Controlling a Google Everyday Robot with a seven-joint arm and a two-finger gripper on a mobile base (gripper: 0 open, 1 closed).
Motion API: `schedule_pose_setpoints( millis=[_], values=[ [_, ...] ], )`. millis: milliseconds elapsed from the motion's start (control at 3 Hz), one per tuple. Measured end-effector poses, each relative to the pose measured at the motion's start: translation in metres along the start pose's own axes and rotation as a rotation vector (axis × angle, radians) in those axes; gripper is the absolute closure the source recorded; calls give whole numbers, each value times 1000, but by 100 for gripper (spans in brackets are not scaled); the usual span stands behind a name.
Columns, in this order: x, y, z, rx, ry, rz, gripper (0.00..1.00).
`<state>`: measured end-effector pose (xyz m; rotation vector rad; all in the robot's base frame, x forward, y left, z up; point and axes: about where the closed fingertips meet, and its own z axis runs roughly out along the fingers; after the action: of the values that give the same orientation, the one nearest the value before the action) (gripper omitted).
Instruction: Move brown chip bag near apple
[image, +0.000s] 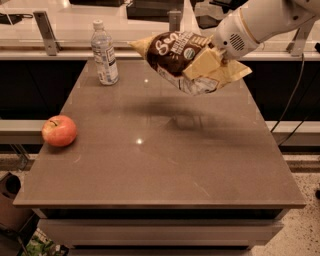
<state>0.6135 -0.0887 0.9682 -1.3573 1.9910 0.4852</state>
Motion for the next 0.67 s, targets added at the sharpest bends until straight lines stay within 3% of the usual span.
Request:
schedule_pose_setpoints(
  millis=[667],
  values=[
    [-1, 40, 20, -133, -6, -89, 100]
  ],
)
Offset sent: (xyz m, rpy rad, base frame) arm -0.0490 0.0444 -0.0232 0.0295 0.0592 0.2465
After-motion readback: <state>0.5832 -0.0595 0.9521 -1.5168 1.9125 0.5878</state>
